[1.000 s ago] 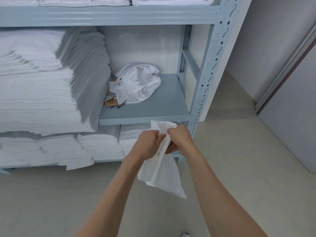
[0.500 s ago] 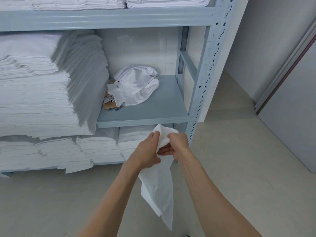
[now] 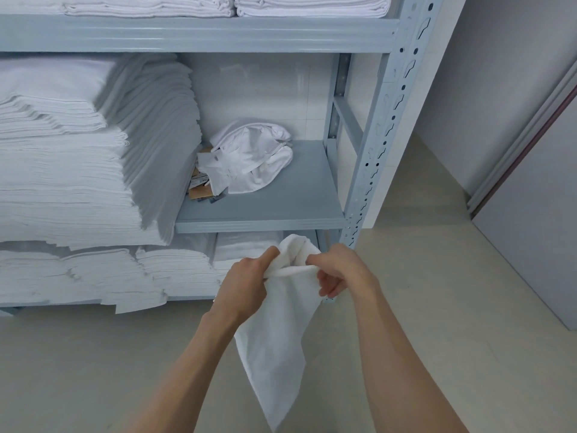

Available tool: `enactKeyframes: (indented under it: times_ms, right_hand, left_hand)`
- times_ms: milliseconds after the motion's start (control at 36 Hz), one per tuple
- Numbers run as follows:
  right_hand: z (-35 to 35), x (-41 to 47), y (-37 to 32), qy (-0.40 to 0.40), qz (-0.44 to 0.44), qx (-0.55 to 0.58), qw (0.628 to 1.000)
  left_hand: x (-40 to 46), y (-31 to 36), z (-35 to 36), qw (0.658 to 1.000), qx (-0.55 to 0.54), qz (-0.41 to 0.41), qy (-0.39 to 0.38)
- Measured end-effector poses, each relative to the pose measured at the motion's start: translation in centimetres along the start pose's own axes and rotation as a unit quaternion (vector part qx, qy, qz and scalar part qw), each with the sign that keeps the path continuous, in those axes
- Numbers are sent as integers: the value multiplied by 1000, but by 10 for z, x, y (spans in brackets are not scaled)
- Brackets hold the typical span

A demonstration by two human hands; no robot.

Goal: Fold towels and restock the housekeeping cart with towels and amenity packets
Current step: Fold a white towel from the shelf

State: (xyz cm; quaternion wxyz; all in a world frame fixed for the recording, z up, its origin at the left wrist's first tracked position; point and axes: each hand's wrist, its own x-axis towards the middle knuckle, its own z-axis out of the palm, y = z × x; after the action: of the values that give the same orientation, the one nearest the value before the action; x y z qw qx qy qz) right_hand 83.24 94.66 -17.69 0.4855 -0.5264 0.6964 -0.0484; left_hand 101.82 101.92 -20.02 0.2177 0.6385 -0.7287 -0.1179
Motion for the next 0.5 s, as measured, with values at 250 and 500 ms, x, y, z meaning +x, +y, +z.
enactKeyframes:
  times_ms: [250, 500]
  right_hand:
    - [0, 23, -2, 7, -1, -136, 991]
    - [35, 32, 11, 89, -58, -203, 973]
  left_hand:
    - [-4, -1, -3, 1000, 24, 19, 2]
    - [-8, -25, -10, 1000, 8, -24, 10]
